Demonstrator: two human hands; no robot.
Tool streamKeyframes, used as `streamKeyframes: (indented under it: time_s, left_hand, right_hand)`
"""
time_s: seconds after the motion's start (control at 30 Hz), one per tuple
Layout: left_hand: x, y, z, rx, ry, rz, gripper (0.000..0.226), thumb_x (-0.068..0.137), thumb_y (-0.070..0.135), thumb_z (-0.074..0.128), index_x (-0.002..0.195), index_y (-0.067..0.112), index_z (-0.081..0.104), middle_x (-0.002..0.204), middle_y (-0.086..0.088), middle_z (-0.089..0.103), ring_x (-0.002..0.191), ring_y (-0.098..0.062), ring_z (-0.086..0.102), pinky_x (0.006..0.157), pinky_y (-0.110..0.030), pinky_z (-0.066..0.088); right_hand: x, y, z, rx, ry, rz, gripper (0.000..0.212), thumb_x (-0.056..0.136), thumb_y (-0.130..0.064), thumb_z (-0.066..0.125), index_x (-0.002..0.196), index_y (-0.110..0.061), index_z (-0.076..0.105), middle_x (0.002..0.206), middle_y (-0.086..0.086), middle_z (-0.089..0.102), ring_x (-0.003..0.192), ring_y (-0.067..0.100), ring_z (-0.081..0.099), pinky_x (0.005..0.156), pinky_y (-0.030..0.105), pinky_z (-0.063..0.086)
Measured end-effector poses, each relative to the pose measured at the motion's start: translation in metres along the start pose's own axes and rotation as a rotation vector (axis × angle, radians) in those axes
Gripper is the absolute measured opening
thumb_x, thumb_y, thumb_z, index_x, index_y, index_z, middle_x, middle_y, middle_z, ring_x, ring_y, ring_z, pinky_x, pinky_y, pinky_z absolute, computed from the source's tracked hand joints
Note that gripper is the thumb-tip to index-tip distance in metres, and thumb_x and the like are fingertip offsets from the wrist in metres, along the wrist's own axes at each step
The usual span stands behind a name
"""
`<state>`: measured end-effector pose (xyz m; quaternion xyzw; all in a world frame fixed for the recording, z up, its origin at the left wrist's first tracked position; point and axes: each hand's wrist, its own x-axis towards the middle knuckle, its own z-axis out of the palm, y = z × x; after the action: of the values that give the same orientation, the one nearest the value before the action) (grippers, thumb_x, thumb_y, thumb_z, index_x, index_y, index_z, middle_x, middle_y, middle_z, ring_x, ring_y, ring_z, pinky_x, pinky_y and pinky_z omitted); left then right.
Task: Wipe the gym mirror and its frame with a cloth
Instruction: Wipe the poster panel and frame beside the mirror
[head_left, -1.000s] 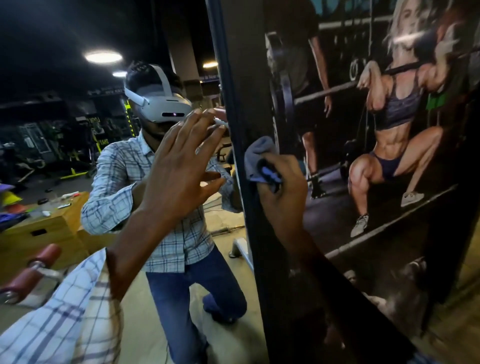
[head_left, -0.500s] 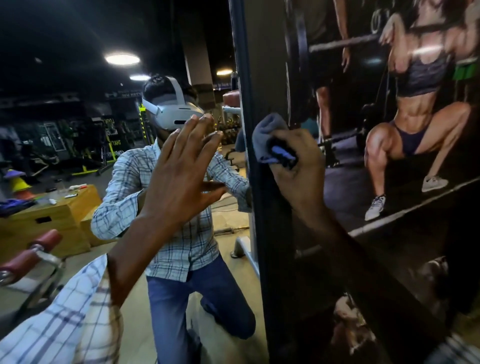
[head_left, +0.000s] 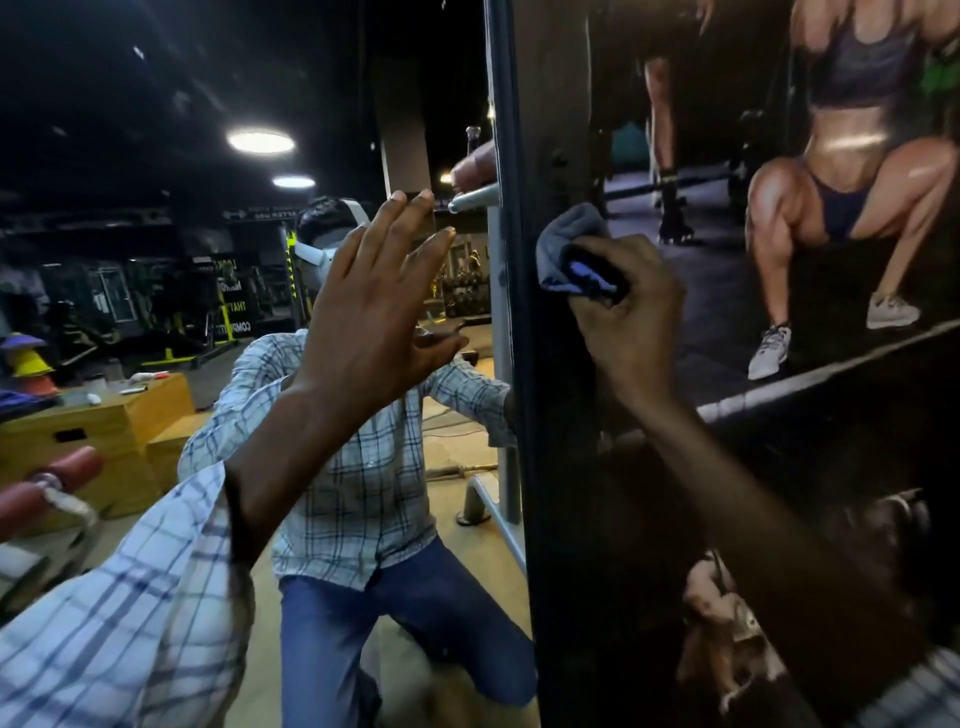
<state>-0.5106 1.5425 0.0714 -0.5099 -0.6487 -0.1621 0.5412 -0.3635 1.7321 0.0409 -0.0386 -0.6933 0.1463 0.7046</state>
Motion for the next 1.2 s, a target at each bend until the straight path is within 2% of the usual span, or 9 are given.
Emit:
streamKeyframes:
  time_s: [0.17,0.27,0.4,0.53,0.7,0.83,0.97,1.13,1.2]
  left_hand:
    - [-0.027,0.010,0.011,-0.031,0.005,-0.010,0.089,0.081,0.051,0.074,0.154,0.013,0.042,0.170,-0.015,0.022,0.158,-0.032,0.015,0.126,-0.046,0.014]
    - [-0.041,0.015,0.014,-0.043,0.008,-0.032,0.088,0.080,0.051,0.069,0.154,0.013,0.042,0.170,-0.015,0.022,0.158,-0.033,0.016,0.126,-0.048,0.016]
    - [-0.062,0.021,0.023,-0.025,-0.008,0.013,0.088,0.082,0.049,0.072,0.155,0.012,0.042,0.170,-0.015,0.022,0.158,-0.033,0.017,0.126,-0.049,0.017]
    - [-0.076,0.026,0.028,-0.024,-0.009,0.003,0.086,0.083,0.049,0.072,0.156,0.014,0.041,0.170,-0.015,0.021,0.158,-0.034,0.016,0.125,-0.048,0.016]
    - [-0.095,0.039,0.035,-0.025,-0.021,0.007,0.090,0.085,0.048,0.076,0.158,0.014,0.038,0.171,-0.015,0.018,0.158,-0.034,0.015,0.126,-0.051,0.019]
    - [-0.119,0.051,0.040,-0.045,-0.039,-0.021,0.092,0.081,0.044,0.083,0.157,0.015,0.039,0.172,-0.014,0.016,0.158,-0.033,0.013,0.124,-0.051,0.021]
    - [-0.146,0.064,0.046,-0.062,-0.051,-0.037,0.089,0.080,0.039,0.085,0.154,0.014,0.043,0.171,-0.014,0.017,0.158,-0.033,0.013,0.124,-0.047,0.018]
    - [-0.176,0.074,0.053,-0.083,-0.070,-0.078,0.087,0.082,0.041,0.083,0.154,0.013,0.044,0.172,-0.014,0.016,0.159,-0.032,0.011,0.124,-0.047,0.017]
    - [-0.190,0.078,0.058,-0.071,-0.087,-0.076,0.088,0.083,0.041,0.082,0.156,0.013,0.042,0.172,-0.014,0.014,0.159,-0.033,0.010,0.124,-0.049,0.019]
  right_hand:
    - [-0.046,-0.006,0.006,-0.081,-0.190,-0.137,0.040,0.083,-0.016,0.073,0.123,-0.015,0.070,0.116,-0.008,0.057,0.102,-0.003,0.051,0.095,0.011,0.045]
    - [-0.050,-0.001,0.010,0.014,-0.024,-0.046,0.043,0.082,-0.008,0.078,0.123,-0.016,0.071,0.114,-0.005,0.061,0.103,0.006,0.061,0.093,0.025,0.055]
    - [-0.070,0.002,0.015,-0.035,-0.077,-0.130,0.039,0.081,-0.004,0.075,0.119,-0.013,0.073,0.112,-0.003,0.061,0.102,0.000,0.055,0.092,0.012,0.048]
    - [-0.079,0.017,0.003,0.010,0.000,-0.019,0.042,0.080,-0.001,0.076,0.121,-0.011,0.070,0.117,0.002,0.063,0.106,0.008,0.061,0.095,0.023,0.055]
    - [-0.119,0.021,-0.003,-0.033,-0.245,-0.128,0.043,0.080,-0.010,0.073,0.122,-0.013,0.070,0.116,-0.005,0.058,0.106,0.000,0.054,0.096,0.012,0.047]
    - [-0.147,0.036,-0.011,0.025,-0.060,0.047,0.049,0.077,0.007,0.075,0.122,-0.011,0.070,0.118,0.004,0.062,0.107,0.008,0.061,0.097,0.026,0.054]
    - [-0.183,0.042,-0.018,-0.072,-0.355,-0.077,0.050,0.078,0.000,0.078,0.125,-0.016,0.069,0.118,0.001,0.060,0.106,0.012,0.059,0.096,0.024,0.050]
    - [-0.205,0.044,-0.020,0.003,-0.144,0.051,0.049,0.078,0.003,0.077,0.124,-0.012,0.069,0.117,0.003,0.062,0.107,0.007,0.059,0.097,0.019,0.051]
    - [-0.223,0.040,-0.016,-0.018,-0.273,-0.013,0.047,0.080,0.001,0.075,0.124,-0.013,0.070,0.116,0.003,0.061,0.105,0.010,0.059,0.094,0.022,0.052]
